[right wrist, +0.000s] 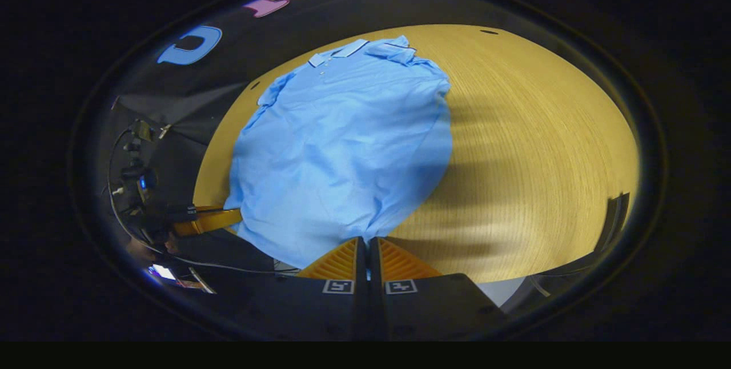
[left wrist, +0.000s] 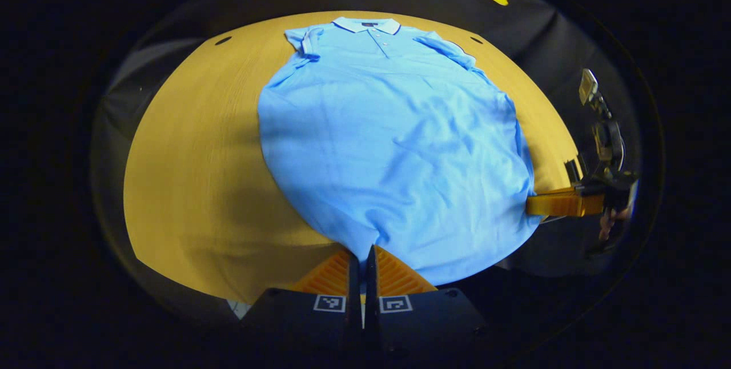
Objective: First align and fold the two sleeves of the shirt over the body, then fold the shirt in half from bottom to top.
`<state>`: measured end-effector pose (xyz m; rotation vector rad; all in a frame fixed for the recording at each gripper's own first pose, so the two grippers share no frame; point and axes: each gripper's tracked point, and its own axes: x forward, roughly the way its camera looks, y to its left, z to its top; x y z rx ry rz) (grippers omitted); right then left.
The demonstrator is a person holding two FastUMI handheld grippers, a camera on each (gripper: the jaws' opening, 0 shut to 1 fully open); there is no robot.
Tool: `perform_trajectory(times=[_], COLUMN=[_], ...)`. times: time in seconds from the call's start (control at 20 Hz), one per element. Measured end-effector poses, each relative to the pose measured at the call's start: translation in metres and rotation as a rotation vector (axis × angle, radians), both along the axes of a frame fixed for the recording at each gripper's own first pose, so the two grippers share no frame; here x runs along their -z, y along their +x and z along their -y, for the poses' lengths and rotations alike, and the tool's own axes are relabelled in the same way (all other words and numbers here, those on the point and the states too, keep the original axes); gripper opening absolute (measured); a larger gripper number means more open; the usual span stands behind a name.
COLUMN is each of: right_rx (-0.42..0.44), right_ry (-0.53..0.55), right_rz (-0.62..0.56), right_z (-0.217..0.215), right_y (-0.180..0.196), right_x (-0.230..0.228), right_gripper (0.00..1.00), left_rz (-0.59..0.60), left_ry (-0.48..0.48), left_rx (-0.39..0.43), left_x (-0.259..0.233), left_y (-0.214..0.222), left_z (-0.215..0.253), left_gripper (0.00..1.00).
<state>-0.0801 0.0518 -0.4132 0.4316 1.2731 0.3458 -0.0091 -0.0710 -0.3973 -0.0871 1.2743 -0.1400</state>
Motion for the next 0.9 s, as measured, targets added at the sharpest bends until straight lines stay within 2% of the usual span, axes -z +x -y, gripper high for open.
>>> perform_trajectory(times=[0.15, 0.2, 0.25, 0.4, 0.45, 0.5, 0.6, 0.65, 0.7, 0.75, 0.9], right_rx=[-0.013, -0.002, 0.010, 0.042, 0.047, 0.052, 0.051, 0.048, 0.046, 0.047, 0.055], right_ry=[0.002, 0.020, 0.028, 0.032, 0.036, 0.040, 0.027, 0.021, 0.016, 0.014, -0.013], right_rz=[0.050, 0.074, 0.101, 0.249, 0.312, 0.375, 0.483, 0.531, 0.567, 0.597, 0.681], right_z=[0.007, 0.007, 0.009, 0.012, 0.012, 0.012, 0.013, 0.015, 0.015, 0.016, 0.021], right_y=[0.008, 0.014, 0.023, 0.065, 0.082, 0.100, 0.143, 0.166, 0.188, 0.211, 0.283], right_x=[-0.008, -0.016, -0.025, -0.063, -0.081, -0.099, -0.130, -0.144, -0.158, -0.169, -0.190], right_gripper=[0.05, 0.00, 0.10, 0.00, 0.00, 0.05, 0.05, 0.11, 0.10, 0.05, 0.05], left_rz=[0.067, 0.104, 0.135, 0.248, 0.280, 0.307, 0.361, 0.378, 0.404, 0.438, 0.524], left_ry=[-0.099, -0.121, -0.138, -0.206, -0.215, -0.218, -0.230, -0.239, -0.255, -0.276, -0.278], left_rx=[-0.019, -0.010, -0.002, 0.032, 0.033, 0.026, 0.013, 0.005, -0.012, -0.028, -0.061], left_x=[-0.023, -0.036, -0.045, -0.083, -0.094, -0.105, -0.130, -0.139, -0.153, -0.168, -0.199], left_y=[0.012, 0.020, 0.026, 0.059, 0.070, 0.083, 0.115, 0.131, 0.149, 0.172, 0.241], left_z=[-0.001, -0.004, -0.006, -0.009, -0.011, -0.014, -0.018, -0.020, -0.022, -0.022, -0.033], left_gripper=[0.07, 0.06, 0.07, 0.06, 0.06, 0.06, 0.06, 0.06, 0.06, 0.06, 0.06])
